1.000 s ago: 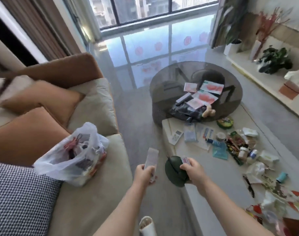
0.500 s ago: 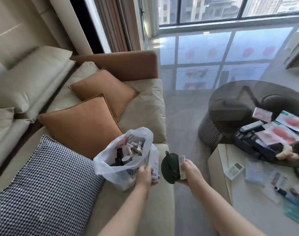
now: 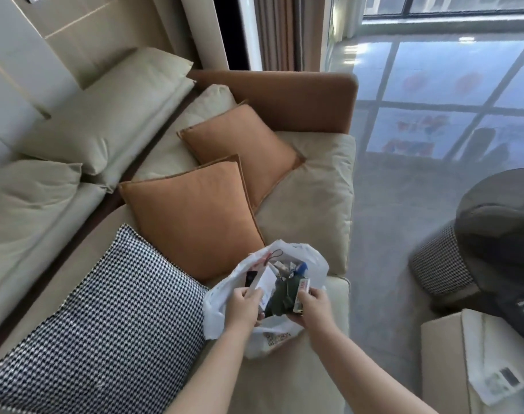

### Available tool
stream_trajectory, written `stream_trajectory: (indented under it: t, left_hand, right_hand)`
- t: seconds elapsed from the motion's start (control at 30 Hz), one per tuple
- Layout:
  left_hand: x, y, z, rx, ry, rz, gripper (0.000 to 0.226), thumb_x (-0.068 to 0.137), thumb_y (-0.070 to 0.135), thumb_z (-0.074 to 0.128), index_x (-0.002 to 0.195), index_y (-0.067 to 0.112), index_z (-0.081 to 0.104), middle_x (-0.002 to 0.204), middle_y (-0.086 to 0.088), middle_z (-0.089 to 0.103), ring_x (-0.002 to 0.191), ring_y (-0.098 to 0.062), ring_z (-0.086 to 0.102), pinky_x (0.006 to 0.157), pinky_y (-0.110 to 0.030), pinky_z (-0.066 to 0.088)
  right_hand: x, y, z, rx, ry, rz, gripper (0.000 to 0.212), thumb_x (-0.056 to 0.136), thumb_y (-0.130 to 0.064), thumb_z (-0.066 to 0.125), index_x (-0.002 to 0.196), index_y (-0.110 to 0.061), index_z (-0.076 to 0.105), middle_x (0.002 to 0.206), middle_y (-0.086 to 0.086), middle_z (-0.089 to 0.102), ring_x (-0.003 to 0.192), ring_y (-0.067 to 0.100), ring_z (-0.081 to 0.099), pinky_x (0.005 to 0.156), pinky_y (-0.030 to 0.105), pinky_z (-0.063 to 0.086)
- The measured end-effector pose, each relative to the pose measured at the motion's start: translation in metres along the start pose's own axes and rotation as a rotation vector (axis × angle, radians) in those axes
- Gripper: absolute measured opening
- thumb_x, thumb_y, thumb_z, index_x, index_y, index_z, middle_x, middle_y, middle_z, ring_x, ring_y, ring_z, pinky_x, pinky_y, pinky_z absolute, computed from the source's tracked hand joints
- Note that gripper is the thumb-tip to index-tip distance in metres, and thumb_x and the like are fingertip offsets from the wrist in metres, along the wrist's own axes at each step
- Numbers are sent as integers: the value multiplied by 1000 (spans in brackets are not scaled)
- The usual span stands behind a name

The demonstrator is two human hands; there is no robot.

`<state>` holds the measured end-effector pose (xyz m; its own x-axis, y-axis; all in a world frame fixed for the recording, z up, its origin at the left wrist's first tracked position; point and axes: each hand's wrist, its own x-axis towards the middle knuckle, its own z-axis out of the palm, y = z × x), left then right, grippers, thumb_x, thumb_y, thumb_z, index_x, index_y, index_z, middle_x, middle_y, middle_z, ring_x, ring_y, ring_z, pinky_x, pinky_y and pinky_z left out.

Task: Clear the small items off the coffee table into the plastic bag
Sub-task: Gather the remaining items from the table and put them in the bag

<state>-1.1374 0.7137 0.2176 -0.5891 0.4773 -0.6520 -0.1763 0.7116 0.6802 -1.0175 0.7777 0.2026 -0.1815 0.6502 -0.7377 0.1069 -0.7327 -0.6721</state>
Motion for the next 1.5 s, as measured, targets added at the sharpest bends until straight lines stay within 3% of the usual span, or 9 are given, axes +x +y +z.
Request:
stream_trajectory:
  t: [0.13, 0.27, 0.5, 0.63, 0.73, 0.83, 0.93, 1.1, 1.5]
  left_hand:
    - [43, 5, 14, 61, 38, -80, 8, 89, 19, 48, 91, 13, 52, 62, -4, 47, 59, -17, 46, 55, -27, 44]
    - [83, 6, 32, 136, 83, -117, 12, 89, 17, 45, 99, 23, 49, 82, -3, 58, 70, -18, 55, 69, -32, 52]
    - [119, 6, 50, 199, 105, -128, 34, 86, 23, 53, 117, 10, 57, 80, -3, 59, 72, -21, 57, 61, -30, 45]
    - [113, 6, 46, 170, 95, -178, 37, 87, 18, 53, 124, 19, 53, 85, 1, 59, 80, -21, 59, 74, -35, 54]
    - [99, 6, 39, 144, 62, -182, 38, 85, 15, 52, 122, 18, 53, 91, -6, 64, 83, -24, 61, 82, -37, 53]
    - [77, 6, 32, 173, 41, -146, 39, 85, 17, 54, 124, 19, 54, 83, -2, 66, 80, -20, 63, 82, -34, 54]
    - [47, 7, 28, 190, -5, -112, 36, 88, 20, 53, 123, 17, 56, 81, -1, 66, 74, -18, 61, 78, -32, 53]
    - [-12, 1, 32, 347, -133, 26, 33, 87, 21, 56, 120, 18, 56, 116, -7, 63, 105, -26, 62, 93, -39, 52]
    - [-166, -30, 83, 949, -385, 472, 34, 88, 35, 50, 118, 21, 60, 124, -3, 63, 117, -22, 56, 95, -29, 45]
  right_hand:
    - [51, -5, 21, -58, 51, 203, 19, 97, -10, 43, 82, -9, 53, 86, 15, 61, 74, 29, 65, 79, 46, 58]
    - [91, -7, 34, -86, 85, 310, 22, 96, -7, 43, 75, -14, 46, 80, 11, 55, 76, 26, 61, 82, 45, 57]
    - [131, -14, 34, -176, 83, 208, 16, 95, -8, 45, 81, -8, 52, 80, 13, 59, 73, 25, 61, 77, 41, 54]
    - [125, -15, 28, -257, 30, 199, 11, 93, -7, 50, 103, -5, 54, 97, 17, 62, 96, 34, 64, 89, 49, 53]
    - [110, -16, 21, -325, -4, 163, 21, 91, -8, 51, 110, -2, 54, 93, 17, 62, 82, 27, 60, 76, 41, 53]
    - [87, -18, 9, -464, -12, 71, 26, 89, -11, 53, 114, -3, 56, 82, 3, 58, 72, 18, 54, 68, 31, 45]
    - [56, -19, -7, -610, -9, -23, 37, 90, -15, 54, 126, -7, 49, 107, 6, 60, 95, 21, 57, 80, 32, 48]
    - [-5, -10, -45, -835, 49, -154, 36, 90, -19, 53, 125, -10, 54, 122, 7, 61, 109, 23, 58, 87, 29, 45]
    - [-150, 49, -163, -1003, 323, -232, 31, 88, -34, 51, 115, -21, 60, 120, 2, 62, 113, 21, 57, 87, 29, 44]
